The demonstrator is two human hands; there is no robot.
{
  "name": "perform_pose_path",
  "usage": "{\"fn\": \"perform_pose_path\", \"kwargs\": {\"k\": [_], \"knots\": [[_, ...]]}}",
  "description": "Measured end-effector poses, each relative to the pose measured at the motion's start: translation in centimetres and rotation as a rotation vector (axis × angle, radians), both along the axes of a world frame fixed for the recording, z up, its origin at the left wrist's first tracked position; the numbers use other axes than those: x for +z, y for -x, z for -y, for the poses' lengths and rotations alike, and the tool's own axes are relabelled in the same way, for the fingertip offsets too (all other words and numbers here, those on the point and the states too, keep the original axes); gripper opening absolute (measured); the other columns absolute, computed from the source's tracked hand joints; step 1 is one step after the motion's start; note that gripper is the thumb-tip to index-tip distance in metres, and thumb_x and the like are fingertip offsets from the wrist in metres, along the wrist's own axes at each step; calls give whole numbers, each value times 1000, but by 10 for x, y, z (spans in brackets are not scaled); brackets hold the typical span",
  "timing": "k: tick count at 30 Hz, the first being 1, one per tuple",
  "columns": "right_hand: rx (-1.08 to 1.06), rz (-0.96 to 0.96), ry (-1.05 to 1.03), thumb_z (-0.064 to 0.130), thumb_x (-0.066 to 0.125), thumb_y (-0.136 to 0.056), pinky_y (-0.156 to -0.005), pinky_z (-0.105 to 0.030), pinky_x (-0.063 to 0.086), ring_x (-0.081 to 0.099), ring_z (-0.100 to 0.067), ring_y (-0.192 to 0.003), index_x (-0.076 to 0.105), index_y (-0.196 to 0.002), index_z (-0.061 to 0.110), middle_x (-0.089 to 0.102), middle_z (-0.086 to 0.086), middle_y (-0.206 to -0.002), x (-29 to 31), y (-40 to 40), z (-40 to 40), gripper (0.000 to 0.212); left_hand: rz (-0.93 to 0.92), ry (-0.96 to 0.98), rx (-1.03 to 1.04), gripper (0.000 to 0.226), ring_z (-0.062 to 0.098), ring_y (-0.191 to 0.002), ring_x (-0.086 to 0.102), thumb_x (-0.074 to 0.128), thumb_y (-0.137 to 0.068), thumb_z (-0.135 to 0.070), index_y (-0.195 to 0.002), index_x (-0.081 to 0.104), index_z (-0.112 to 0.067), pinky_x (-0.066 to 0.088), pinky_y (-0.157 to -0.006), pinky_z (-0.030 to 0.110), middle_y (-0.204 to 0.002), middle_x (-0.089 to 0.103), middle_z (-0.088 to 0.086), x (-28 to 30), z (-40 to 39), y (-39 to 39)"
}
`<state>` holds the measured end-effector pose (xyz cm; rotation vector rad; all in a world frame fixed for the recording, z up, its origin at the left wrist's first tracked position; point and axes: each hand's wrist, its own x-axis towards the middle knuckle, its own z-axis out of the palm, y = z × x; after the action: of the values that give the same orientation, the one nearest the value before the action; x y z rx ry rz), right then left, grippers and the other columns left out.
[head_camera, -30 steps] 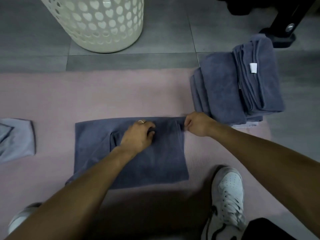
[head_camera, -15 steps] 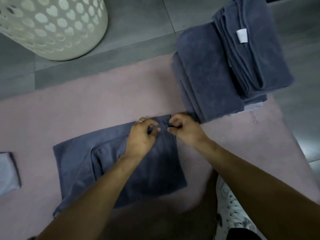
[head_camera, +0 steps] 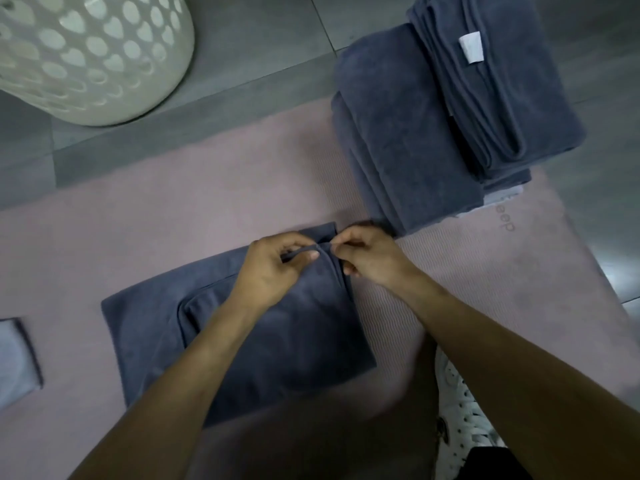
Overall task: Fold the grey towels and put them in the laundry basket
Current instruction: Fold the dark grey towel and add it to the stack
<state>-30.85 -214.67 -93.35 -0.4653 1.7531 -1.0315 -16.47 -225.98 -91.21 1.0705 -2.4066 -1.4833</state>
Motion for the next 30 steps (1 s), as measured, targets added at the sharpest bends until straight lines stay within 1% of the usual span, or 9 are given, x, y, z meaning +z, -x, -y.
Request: {"fn": "perform_pose_path", "kwargs": {"k": [4, 7, 10, 13, 15, 20, 26, 28, 30], "knots": [[32, 32, 28, 8, 61, -93, -56, -18, 49, 58, -10, -57, 68, -95, 7, 65, 1, -72, 10, 0, 1, 7, 16, -162, -10, 11, 9, -81, 69, 69, -86, -5, -84, 74, -15, 55, -82, 24, -84, 74, -2, 5, 5, 1], [59, 14, 73, 6, 61, -92, -53, -15, 46, 55, -3, -53, 69, -92, 8, 64, 10, -64, 17, -2, 3, 8, 47, -144, 6, 11, 12, -80, 70, 74, -83, -8, -81, 74, -19, 56, -81, 26, -81, 74, -3, 5, 8, 2], [56, -9, 88, 5, 62, -92, -52, -14, 45, 54, 0, -50, 69, -89, 11, 64, 11, -61, 20, -3, 4, 10, 79, -163, 47, 17, 7, -71, 66, 79, -77, -7, -80, 69, -21, 53, -74, 22, -75, 72, -1, 8, 11, 5], [67, -33, 77, 5, 61, -91, -51, -13, 45, 53, -1, -49, 70, -90, 9, 64, 6, -65, 24, -5, 6, 10, 100, -209, -1, 26, 2, -62, 62, 81, -74, -7, -87, 62, -19, 51, -66, 15, -69, 70, -3, 15, 11, 6], [57, -40, 69, 4, 61, -91, -51, -13, 46, 53, 0, -48, 70, -89, 10, 64, 6, -65, 25, -5, 6, 10, 107, -209, -38, 32, 4, -64, 64, 82, -74, -9, -94, 61, -23, 51, -67, 15, -68, 72, -4, 18, 11, 7], [67, -58, 69, 4, 63, -90, -52, -13, 47, 54, 2, -50, 71, -88, 11, 65, 8, -67, 26, -6, 5, 10, 137, -113, -2, 31, 6, -72, 67, 79, -78, -13, -106, 68, -22, 52, -75, 17, -74, 72, -4, 13, 10, 10], [100, -74, 72, 5, 63, -90, -57, -13, 49, 57, 1, -56, 71, -91, 13, 68, 9, -74, 24, -1, -2, 11, 213, -3, -109, 15, -3, -72, 59, 81, -77, -18, -90, 75, -16, 45, -70, 5, -86, 66, -8, 5, 9, 15], [80, -76, 41, 6, 62, -91, -54, -12, 47, 56, 3, -52, 71, -93, 10, 66, 8, -72, 19, 0, -4, 10, 234, 133, -149, 10, 1, -75, 54, 80, -77, -22, -84, 72, -20, 43, -71, 9, -87, 57, -9, 1, 10, 18], [19, -90, -19, 4, 62, -90, -52, -11, 47, 55, 3, -50, 70, -93, 6, 67, 1, -74, 11, 1, -5, 8, 219, 230, -161, 7, 6, -80, 54, 77, -80, -23, -84, 71, -22, 48, -78, 22, -88, 58, -7, -3, 12, 23]]}}
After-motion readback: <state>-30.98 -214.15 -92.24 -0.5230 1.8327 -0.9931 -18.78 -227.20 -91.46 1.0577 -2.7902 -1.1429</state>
